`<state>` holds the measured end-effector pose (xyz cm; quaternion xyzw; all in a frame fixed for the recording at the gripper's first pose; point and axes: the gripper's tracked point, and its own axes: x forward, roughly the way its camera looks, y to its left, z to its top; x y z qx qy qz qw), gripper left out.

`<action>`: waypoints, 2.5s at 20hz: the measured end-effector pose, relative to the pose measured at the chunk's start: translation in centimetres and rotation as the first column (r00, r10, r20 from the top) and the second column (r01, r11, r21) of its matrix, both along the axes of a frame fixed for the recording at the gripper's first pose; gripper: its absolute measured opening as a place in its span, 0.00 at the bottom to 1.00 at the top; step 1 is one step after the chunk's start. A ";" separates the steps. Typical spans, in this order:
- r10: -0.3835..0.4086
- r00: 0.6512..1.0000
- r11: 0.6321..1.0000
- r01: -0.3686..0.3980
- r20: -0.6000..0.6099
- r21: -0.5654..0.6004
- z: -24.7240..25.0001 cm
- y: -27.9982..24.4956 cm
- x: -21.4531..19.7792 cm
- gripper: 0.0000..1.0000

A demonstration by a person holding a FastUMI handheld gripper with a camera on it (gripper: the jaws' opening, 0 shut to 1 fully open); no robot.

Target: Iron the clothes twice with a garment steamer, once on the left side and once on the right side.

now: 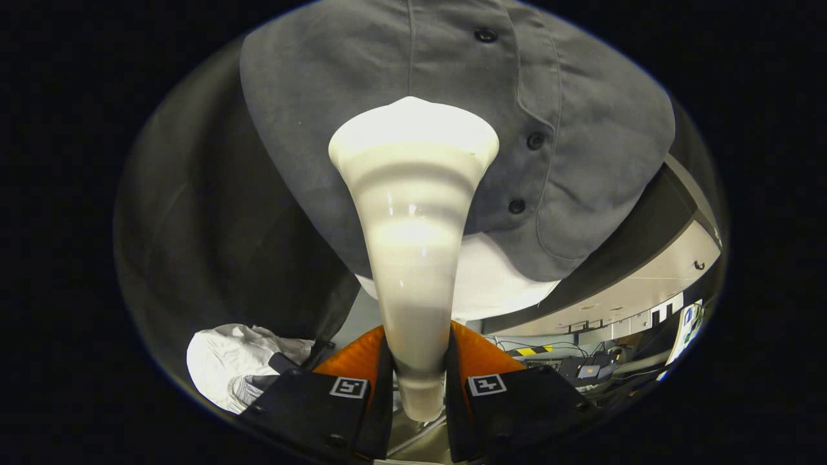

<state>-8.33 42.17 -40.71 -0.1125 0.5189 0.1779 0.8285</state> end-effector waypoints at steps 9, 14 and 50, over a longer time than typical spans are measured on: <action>-0.002 0.997 0.999 0.000 -0.072 -0.033 -4.1 -1.7 -2.0 0.43; -0.012 0.995 0.999 0.009 -0.097 -0.036 -5.1 -2.6 -3.0 0.43; -0.343 0.788 0.918 0.166 0.512 0.359 36.8 -16.7 5.2 0.42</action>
